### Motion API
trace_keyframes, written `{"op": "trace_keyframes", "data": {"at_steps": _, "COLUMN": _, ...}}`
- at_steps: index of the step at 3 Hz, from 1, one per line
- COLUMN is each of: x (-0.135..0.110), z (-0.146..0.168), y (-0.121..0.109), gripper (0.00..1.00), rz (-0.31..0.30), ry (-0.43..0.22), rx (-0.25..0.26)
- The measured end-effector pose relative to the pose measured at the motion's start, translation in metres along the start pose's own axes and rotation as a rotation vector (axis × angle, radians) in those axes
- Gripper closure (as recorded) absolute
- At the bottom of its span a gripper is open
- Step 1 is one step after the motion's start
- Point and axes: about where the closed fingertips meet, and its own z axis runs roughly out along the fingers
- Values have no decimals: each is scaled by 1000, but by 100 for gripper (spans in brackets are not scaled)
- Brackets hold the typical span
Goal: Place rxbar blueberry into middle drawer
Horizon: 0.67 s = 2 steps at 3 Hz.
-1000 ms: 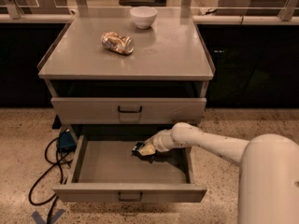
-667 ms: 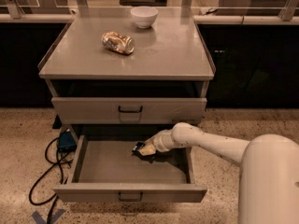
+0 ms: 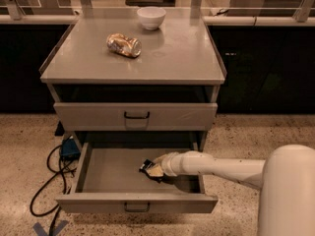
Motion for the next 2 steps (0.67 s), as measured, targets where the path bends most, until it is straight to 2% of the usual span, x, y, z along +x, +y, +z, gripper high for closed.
{"op": "trace_keyframes", "data": {"at_steps": 1, "x": -9, "z": 2, "y": -5, "gripper": 100, "rz": 0, "ry": -46, "rx": 41}}
{"op": "trace_keyframes", "data": {"at_steps": 2, "x": -9, "z": 2, "y": -5, "gripper": 81, "rz": -1, "ry": -46, "rx": 41}}
